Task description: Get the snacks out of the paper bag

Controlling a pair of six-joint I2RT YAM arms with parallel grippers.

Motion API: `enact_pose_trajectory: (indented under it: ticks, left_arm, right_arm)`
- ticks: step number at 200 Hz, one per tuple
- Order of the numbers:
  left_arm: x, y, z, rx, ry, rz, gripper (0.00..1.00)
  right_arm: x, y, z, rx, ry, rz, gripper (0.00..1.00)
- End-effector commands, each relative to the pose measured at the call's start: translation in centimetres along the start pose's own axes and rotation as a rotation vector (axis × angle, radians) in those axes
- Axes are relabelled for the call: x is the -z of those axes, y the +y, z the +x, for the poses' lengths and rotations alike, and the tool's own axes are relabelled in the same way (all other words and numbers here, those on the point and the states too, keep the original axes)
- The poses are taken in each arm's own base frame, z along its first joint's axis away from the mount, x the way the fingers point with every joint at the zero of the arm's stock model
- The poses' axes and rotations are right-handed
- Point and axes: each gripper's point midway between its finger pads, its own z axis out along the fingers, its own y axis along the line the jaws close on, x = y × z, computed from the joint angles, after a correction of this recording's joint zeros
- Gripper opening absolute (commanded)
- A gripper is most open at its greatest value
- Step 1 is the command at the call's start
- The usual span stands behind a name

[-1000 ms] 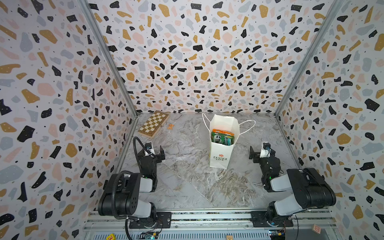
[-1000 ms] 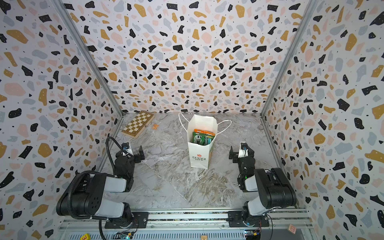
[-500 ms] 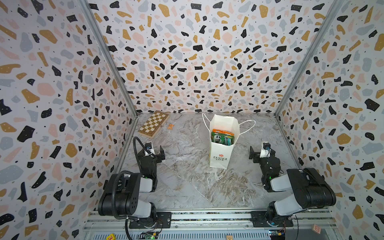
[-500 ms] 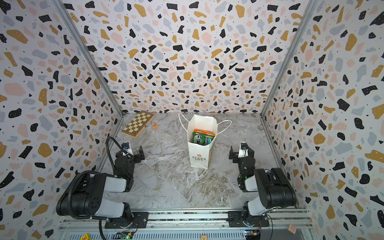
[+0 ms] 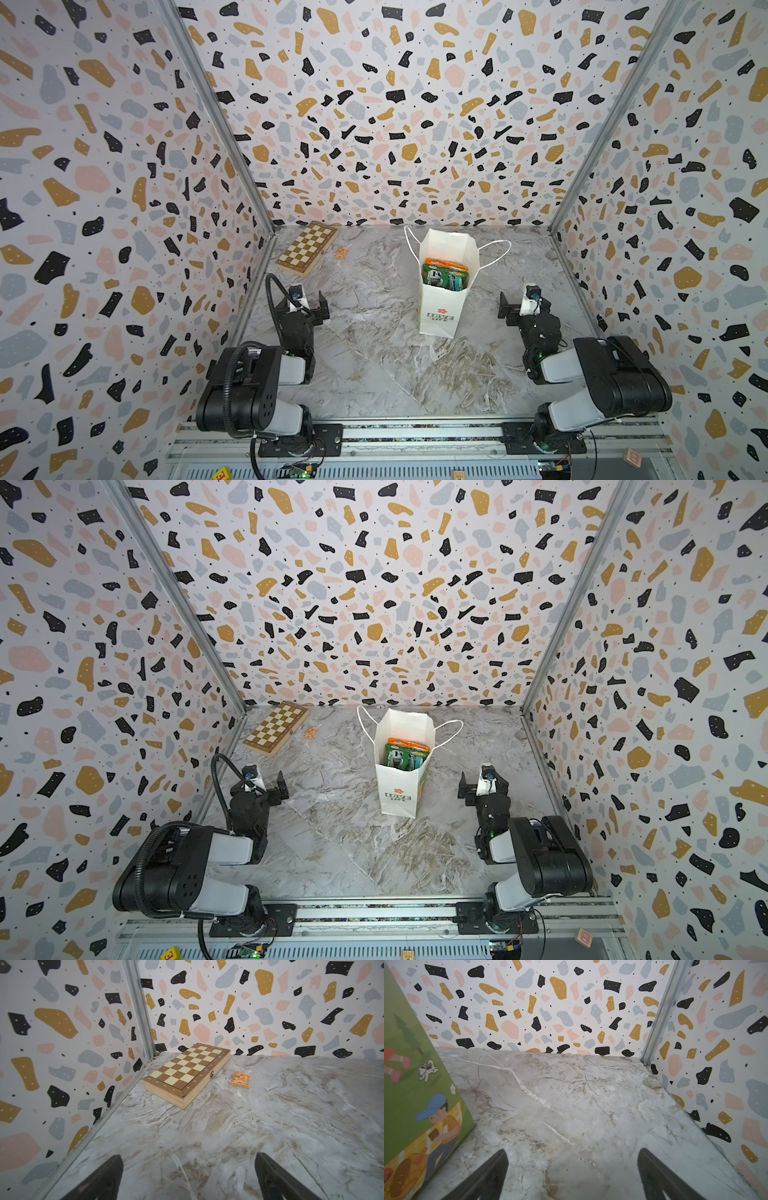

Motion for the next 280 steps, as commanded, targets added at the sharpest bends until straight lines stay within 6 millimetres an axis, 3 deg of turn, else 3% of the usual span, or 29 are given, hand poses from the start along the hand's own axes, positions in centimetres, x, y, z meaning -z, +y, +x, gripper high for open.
enact_pose_trajectory:
  ticks: [1, 19, 46, 55, 77, 99, 140, 173, 206, 224, 280]
  left_arm:
    - [-0.3, 1.3, -1.7, 0.043, -0.052, -0.080, 1.00]
    - [-0.7, 1.5, -2.5, 0.053, -0.046, -0.094, 1.00]
    - [-2.6, 3.4, -3.5, 0.128, 0.112, -0.240, 1.00]
    - [-3.2, 3.1, -4.3, 0.173, 0.146, -0.239, 1.00]
    - [-4.1, -0.4, -7.6, 0.294, 0.148, -0.047, 1.00]
    - [-3.2, -4.3, -12.5, 0.386, 0.101, 0.149, 1.00]
    - [1.7, -12.5, -23.3, 0.478, 0.010, 0.619, 1.00]
    - [6.1, -17.9, -28.5, 0.498, -0.025, 0.875, 1.00]
    - [8.6, -22.4, -30.6, 0.534, 0.014, 1.035, 0.93]
    - [9.2, -24.7, -30.8, 0.548, 0.055, 1.060, 0.91]
    - [6.8, -28.2, -29.0, 0.538, 0.174, 0.940, 0.83]
  right_arm:
    - [-0.3, -0.3, -1.1, 0.003, -0.030, 0.024, 0.99]
    - [0.0, -1.5, -1.5, -0.026, -0.002, 0.087, 0.99]
    - [-0.5, -1.9, -2.9, -0.027, 0.025, 0.115, 0.99]
    - [-0.6, -2.1, -3.2, -0.045, 0.050, 0.128, 0.99]
    - [-0.9, -1.9, -3.8, -0.125, 0.123, 0.120, 0.99]
    - [-0.9, -1.4, -3.7, -0.231, 0.212, 0.100, 0.99]
    - [-0.7, 3.2, -3.3, -0.288, 0.345, -0.162, 0.99]
    - [0.2, 4.8, -4.1, -0.306, 0.330, -0.262, 0.99]
    - [0.7, 6.5, -4.3, -0.319, 0.332, -0.347, 0.99]
    - [0.7, 7.1, -4.3, -0.318, 0.335, -0.366, 0.99]
    - [0.9, 7.8, -4.4, -0.318, 0.337, -0.383, 0.99]
